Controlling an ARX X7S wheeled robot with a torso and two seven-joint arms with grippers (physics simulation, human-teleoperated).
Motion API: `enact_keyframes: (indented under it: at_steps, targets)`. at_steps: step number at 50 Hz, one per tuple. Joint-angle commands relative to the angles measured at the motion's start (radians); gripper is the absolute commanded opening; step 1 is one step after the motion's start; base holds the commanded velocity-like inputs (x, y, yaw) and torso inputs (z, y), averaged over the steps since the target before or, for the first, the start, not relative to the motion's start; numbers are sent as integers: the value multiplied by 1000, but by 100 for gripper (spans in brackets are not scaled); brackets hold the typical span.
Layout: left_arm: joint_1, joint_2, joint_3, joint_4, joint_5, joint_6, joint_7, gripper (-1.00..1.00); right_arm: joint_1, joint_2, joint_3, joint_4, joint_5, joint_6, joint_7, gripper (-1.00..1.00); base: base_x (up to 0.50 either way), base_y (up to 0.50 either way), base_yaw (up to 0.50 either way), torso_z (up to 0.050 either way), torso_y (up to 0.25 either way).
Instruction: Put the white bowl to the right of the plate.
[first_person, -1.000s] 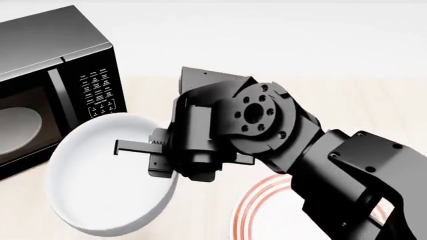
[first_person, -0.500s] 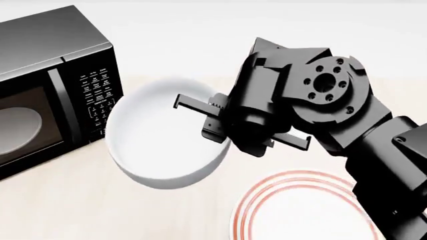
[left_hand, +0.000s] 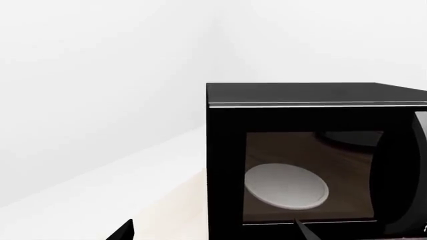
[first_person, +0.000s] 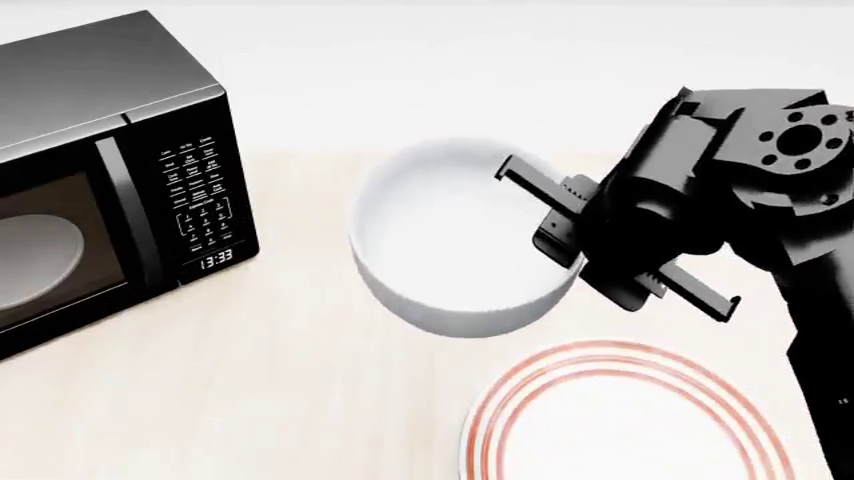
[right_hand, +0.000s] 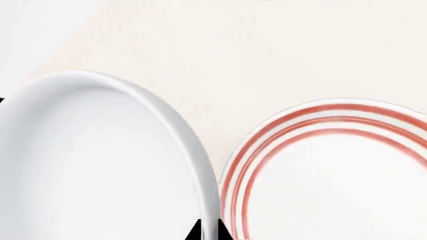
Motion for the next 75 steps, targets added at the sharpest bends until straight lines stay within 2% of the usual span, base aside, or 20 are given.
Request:
enact_keyframes:
  at_steps: [1, 15, 27, 42, 56, 67, 75]
  targets:
    - [-3, -3, 9, -4, 3, -2, -6, 100, -14, 46, -84, 100, 138, -16, -20, -100, 0, 0, 0, 0, 0]
    - [-4, -6, 18, -10, 5, 0, -12, 100, -4, 128, -329, 100, 382, -72, -15, -100, 0, 0, 0, 0, 1]
    - [-9, -9, 26, -14, 6, -2, -17, 100, 60, 189, -411, 100, 467, -74, 6, -100, 0, 0, 0, 0, 0]
    - [-9, -12, 29, -19, 5, 1, -23, 100, 116, 257, -424, 94, 465, -83, 37, -100, 0, 0, 0, 0, 1]
    - [-10, -14, 41, -22, 10, -1, -29, 100, 124, 429, -389, -43, 462, -175, 60, -100, 0, 0, 0, 0, 0]
    - [-17, -17, 51, -37, 13, 2, -32, 100, 117, 481, -369, -44, 454, -186, 77, -100, 0, 0, 0, 0, 1]
    - [-16, -17, 56, -36, 15, 1, -37, 100, 116, 587, -354, -203, 441, -282, 86, -100, 0, 0, 0, 2, 0]
